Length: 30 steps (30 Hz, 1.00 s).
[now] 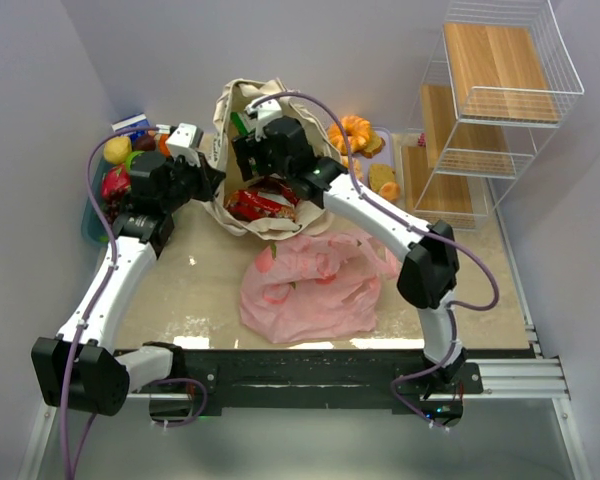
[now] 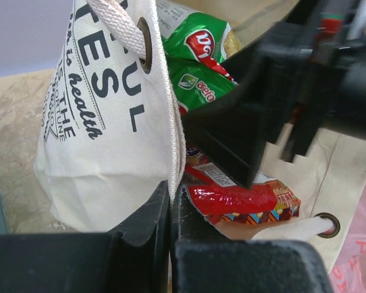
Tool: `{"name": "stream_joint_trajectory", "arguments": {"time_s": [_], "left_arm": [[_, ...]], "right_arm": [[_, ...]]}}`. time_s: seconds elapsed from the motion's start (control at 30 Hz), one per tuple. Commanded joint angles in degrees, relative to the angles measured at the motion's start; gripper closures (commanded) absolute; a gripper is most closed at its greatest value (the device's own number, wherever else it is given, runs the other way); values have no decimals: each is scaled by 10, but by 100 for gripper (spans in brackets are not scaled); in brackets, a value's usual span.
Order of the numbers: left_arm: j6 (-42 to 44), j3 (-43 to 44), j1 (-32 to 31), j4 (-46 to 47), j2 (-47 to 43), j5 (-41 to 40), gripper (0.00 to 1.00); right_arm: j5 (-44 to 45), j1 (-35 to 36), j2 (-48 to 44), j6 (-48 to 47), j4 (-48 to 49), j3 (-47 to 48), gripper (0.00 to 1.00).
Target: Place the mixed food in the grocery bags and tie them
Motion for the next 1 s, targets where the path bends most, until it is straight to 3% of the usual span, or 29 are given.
{"name": "stream_joint_trajectory", "arguments": {"time_s": [0.0,0.17,0.3,0.63,0.97], "left_arm": [[2,9,4,37,2,-13,100],[-1,9,4,37,6,-6,100],[-2,9,4,37,8,-5,100],[2,9,4,34,8,-13,100],[4,11,4,32,3,-12,100]], "right_arm": [[-84,-6,-145,15,-18,-36,9],[-115,-5,-314,64,-16,-205,9],[-61,-7,-400,121,-39,-304,10],[-40,-17,-417,271,-8,-444,15],[-16,-21,-399,360,12,-484,20]]}}
